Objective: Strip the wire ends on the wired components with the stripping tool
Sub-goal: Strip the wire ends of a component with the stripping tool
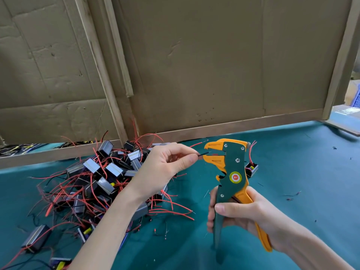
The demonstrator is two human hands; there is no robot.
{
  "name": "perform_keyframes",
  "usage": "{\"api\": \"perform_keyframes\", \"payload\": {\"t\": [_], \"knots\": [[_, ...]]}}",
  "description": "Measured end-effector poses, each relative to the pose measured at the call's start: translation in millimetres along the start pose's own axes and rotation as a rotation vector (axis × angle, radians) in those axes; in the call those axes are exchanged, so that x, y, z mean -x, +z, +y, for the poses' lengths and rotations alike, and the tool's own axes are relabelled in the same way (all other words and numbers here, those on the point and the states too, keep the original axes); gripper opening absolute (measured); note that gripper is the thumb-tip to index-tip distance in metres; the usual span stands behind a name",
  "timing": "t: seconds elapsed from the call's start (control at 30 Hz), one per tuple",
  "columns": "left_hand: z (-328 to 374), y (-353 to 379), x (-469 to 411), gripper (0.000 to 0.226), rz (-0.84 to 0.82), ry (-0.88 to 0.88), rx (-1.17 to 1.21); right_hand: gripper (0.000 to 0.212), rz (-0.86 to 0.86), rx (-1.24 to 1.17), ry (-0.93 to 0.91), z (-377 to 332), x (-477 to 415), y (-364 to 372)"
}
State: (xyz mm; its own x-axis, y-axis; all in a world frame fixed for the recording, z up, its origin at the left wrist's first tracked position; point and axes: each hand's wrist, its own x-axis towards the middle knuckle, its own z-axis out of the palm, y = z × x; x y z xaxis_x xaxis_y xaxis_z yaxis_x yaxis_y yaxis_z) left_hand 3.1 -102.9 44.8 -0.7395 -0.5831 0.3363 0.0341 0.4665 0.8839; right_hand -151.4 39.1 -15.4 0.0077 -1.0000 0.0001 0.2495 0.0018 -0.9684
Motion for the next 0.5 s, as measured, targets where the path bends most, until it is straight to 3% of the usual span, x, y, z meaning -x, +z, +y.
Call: {"api": "perform_keyframes", "payload": {"t": [0.43,0.5], "knots": [[2.6,-8.6,0.8,0.019,-0.086,-0.021,-0.041,0.011,0.008,0.107,0.005,-4.4,2.7,3.8],[2.2,-10.6,1.4,0.014,-0.087,-0.031,-0.057,0.017,0.044,0.126,0.020,-3.4,3.9,5.2]]}}
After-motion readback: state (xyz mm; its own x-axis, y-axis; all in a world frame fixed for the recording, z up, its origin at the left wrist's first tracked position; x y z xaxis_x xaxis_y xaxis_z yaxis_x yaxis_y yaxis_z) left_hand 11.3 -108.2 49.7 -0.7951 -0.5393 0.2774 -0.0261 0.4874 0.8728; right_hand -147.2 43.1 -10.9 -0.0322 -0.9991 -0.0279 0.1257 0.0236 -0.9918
